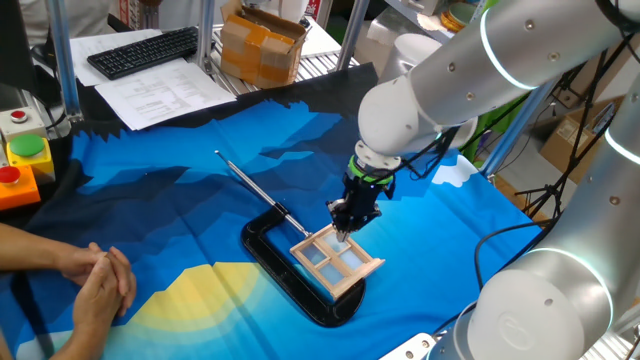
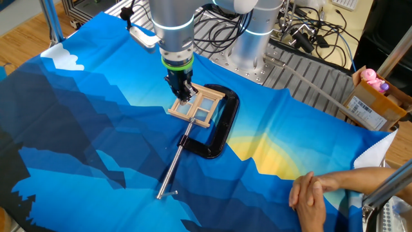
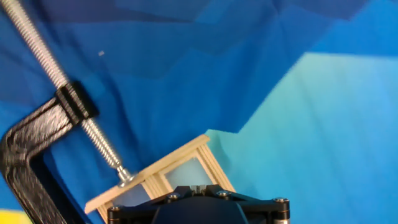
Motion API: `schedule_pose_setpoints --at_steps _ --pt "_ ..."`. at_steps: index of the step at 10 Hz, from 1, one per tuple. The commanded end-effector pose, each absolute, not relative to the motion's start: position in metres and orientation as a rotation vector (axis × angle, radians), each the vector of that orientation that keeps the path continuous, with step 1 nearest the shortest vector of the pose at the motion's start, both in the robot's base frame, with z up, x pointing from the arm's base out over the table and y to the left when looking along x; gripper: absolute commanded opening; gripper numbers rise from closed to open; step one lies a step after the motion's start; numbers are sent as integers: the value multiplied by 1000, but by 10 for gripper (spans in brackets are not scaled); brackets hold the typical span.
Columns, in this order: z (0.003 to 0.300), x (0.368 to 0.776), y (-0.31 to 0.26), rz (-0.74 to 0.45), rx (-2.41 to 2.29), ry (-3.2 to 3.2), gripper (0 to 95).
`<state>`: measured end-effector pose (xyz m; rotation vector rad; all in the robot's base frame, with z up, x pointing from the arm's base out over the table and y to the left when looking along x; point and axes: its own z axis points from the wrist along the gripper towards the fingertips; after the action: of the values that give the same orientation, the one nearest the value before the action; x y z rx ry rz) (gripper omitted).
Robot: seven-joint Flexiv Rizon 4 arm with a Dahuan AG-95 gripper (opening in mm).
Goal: Open a sliding window
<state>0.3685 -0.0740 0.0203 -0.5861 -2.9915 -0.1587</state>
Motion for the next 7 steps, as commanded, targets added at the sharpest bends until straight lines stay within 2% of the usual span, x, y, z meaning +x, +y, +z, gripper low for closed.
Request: schedule_pose_setpoints --at_steps 1,3,7 --pt "17 365 -73 -156 -937 -2863 0" --pt "17 365 -73 -201 -1142 -2771 0" --pt "17 364 -73 -230 -1224 -2743 0"
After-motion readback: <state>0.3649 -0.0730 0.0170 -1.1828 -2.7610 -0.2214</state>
